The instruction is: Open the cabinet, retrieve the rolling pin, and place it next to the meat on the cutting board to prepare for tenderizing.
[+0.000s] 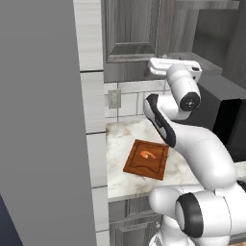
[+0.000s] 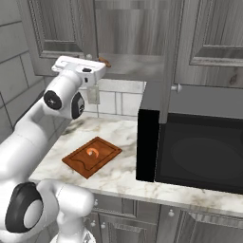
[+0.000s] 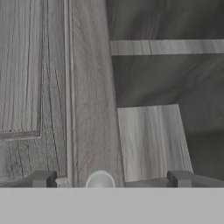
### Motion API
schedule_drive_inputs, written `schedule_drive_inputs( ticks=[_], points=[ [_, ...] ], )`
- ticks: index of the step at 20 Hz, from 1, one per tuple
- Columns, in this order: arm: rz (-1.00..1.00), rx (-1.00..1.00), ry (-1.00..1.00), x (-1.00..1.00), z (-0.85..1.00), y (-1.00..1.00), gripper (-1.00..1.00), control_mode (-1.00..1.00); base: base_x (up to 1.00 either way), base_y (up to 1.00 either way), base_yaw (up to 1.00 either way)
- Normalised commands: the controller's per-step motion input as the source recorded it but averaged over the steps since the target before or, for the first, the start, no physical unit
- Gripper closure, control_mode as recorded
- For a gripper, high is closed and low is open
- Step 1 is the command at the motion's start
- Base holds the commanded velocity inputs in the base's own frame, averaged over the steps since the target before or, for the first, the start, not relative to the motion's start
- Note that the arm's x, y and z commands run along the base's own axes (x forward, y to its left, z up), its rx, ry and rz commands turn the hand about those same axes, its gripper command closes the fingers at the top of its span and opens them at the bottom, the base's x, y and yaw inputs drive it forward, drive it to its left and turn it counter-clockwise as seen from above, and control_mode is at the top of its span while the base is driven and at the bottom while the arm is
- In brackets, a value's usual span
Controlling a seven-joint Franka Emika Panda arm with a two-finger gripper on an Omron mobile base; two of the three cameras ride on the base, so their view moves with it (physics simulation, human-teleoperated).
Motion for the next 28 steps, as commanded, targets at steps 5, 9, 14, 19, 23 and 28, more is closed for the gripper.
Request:
schedule_drive_inputs(
  ticks=[5,9,14,19,23,28],
  points=[
    [0.0,0.0,0.0,0.21,-0.04,-0.02,-1.0,-1.0,0.0,0.0,0.0],
    [0.01,0.0,0.0,0.19,-0.05,0.0,-1.0,-1.0,0.0,0.0,0.0],
    [0.01,0.0,0.0,0.22,-0.04,0.0,-1.0,-1.0,0.0,0.0,0.0],
    [0.0,0.0,0.0,0.21,-0.04,0.0,-1.0,-1.0,0.0,0.0,0.0],
    [0.0,0.0,0.0,0.19,-0.1,0.0,-1.0,-1.0,0.0,0.0,0.0],
    [0.0,0.0,0.0,0.13,-0.06,0.0,-1.0,-1.0,0.0,0.0,0.0]
  ],
)
